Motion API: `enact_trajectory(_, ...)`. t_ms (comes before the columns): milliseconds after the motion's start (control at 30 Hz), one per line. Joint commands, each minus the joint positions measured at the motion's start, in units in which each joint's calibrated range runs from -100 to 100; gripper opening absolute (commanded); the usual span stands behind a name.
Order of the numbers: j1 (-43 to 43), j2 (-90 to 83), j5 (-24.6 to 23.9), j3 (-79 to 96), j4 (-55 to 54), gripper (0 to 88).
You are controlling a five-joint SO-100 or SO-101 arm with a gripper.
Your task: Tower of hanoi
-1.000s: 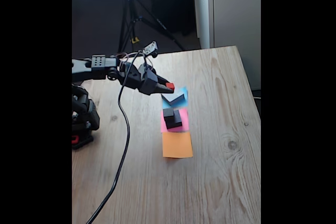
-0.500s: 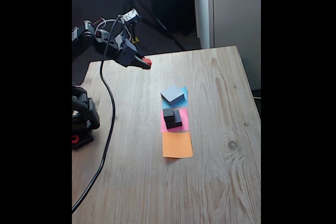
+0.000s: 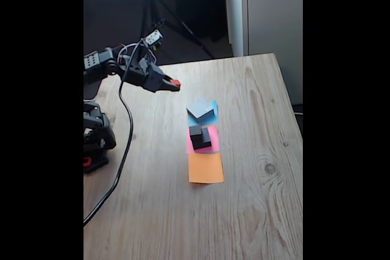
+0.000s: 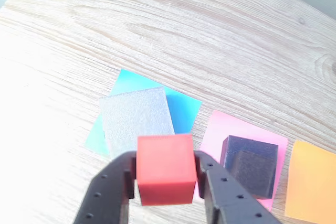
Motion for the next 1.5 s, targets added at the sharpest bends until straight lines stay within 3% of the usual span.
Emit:
enact_trajectory(0, -0.60, 0.33, 0.52, 10.82, -19.19, 5.0)
enact_trajectory(267, -1.69, 12.14, 0.52, 19.27, -43.39, 5.2)
enact_trajectory(700, -2.53, 34.85, 0.52, 18.73, -67.67, 6.3)
enact_trajectory(967, -2.94, 46.28, 0.52, 14.00, -75.68, 6.6)
enact_trajectory(1467, -3.36, 50.97, 0.52, 12.45, -77.62, 8.9)
